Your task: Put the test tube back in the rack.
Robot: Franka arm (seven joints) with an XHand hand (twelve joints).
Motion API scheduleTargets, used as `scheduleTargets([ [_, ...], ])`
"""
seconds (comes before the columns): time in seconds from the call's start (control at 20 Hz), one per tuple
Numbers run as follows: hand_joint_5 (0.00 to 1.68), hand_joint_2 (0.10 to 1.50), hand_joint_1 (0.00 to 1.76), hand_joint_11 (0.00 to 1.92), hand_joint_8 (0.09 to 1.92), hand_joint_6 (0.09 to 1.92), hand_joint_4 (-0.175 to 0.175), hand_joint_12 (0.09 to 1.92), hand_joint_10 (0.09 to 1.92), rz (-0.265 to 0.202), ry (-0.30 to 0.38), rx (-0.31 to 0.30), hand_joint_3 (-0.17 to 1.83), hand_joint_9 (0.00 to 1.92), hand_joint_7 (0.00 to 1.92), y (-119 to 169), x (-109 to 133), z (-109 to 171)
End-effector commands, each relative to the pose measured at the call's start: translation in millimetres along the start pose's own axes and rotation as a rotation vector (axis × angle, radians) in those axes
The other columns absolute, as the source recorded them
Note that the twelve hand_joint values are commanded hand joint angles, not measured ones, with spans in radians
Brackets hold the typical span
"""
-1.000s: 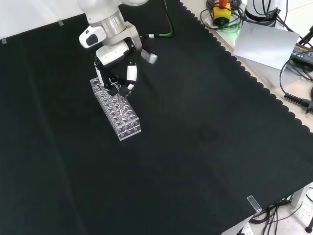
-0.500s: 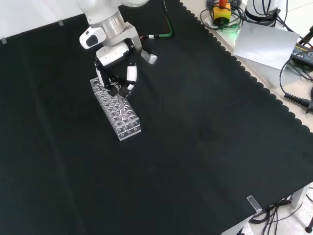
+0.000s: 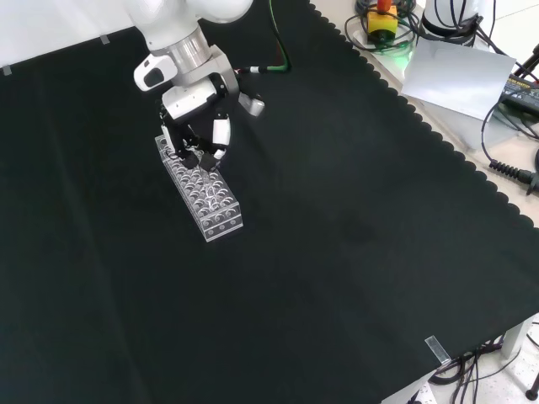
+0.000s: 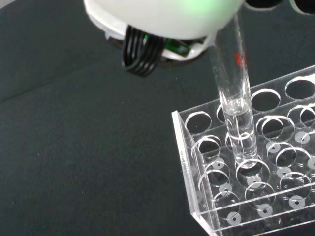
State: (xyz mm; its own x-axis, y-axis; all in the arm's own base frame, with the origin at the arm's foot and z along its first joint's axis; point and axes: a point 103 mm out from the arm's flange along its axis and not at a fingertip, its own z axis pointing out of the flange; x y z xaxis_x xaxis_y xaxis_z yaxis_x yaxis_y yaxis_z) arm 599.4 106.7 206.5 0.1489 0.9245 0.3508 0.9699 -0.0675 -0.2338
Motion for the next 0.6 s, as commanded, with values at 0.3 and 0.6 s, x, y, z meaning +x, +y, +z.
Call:
scheduleTargets([
  [0.3,1.43,0.60,1.23,1.33,0.40,0.37,-0.175,0.88,0.26,0.021,0.000,0.028,0.67,1.77,1.84,8,-5,6],
  [0.6,1.43,0.60,1.23,1.33,0.40,0.37,-0.175,0.88,0.26,0.014,-0.003,0.029,0.67,1.77,1.84,10,-8,13],
])
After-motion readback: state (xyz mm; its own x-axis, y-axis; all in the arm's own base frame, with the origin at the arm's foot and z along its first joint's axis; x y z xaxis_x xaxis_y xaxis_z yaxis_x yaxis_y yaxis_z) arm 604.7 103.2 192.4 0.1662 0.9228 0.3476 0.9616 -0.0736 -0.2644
